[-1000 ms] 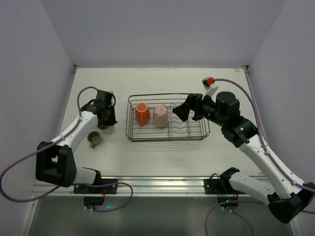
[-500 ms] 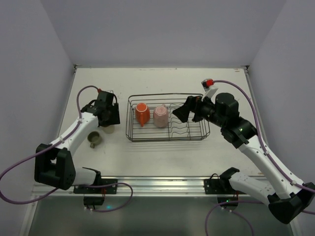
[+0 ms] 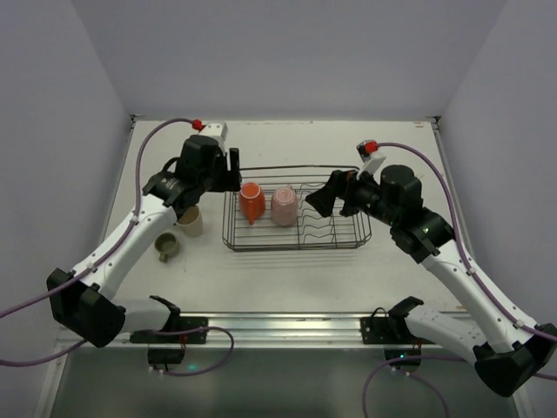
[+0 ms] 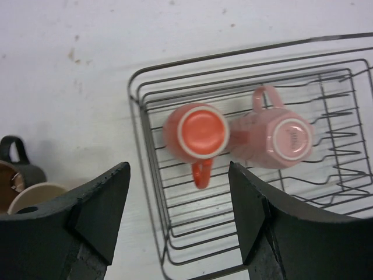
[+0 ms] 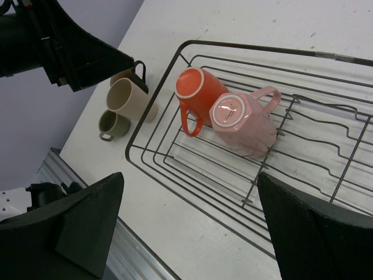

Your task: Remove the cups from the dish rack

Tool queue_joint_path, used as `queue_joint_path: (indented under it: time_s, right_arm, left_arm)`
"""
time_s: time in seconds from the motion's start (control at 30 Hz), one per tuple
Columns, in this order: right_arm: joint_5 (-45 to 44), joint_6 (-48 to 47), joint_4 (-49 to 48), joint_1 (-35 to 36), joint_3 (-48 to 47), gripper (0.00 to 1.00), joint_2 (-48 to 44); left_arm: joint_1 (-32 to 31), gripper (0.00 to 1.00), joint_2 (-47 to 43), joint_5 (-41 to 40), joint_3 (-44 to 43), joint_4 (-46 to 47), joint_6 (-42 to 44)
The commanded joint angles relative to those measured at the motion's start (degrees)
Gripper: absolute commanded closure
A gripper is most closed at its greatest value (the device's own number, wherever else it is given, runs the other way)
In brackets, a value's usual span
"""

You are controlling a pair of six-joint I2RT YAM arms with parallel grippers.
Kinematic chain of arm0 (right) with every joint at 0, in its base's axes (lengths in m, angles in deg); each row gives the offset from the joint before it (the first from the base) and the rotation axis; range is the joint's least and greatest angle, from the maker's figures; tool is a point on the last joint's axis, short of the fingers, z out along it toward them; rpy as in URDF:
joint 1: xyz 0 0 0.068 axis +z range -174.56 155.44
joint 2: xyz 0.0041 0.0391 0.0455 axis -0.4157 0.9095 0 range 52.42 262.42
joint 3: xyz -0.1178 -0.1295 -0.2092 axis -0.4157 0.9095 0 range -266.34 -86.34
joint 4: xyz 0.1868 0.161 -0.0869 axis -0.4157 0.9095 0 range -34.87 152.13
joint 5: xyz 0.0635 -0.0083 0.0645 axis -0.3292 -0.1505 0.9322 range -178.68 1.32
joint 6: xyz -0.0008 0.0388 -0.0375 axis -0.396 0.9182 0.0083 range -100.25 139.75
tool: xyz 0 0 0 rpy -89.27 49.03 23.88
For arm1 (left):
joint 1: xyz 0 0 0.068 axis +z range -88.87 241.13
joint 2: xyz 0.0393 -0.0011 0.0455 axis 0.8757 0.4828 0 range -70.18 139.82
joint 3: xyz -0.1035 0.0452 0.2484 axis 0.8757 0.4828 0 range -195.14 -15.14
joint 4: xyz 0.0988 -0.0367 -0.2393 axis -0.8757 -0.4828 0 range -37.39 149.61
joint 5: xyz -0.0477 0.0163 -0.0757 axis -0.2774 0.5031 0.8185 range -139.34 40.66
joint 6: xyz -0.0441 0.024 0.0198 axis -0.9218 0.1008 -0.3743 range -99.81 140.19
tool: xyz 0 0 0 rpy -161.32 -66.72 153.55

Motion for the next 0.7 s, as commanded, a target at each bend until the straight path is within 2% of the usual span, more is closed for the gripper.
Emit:
queue_joint_path:
  time_s: [0.0, 0.27, 0.67]
  right_arm:
    - [-0.9, -0.4, 1.2, -0.2, -0.7, 0.01, -1.7]
    - [-2.4, -1.2, 2.4, -0.2, -0.5, 0.01, -3.3]
    - [-3.1, -1.7, 2.5, -0.2, 0.6, 0.01, -3.4]
  left_arm:
    - [-4.3, 0.27, 6.2, -0.8, -4.5, 1.9, -0.7]
    - [-7.1, 0.25, 13.9, -3.9, -7.7, 1.6, -1.4]
    - [-8.4, 0.22, 20.2, -5.1, -9.3, 1.6, -1.4]
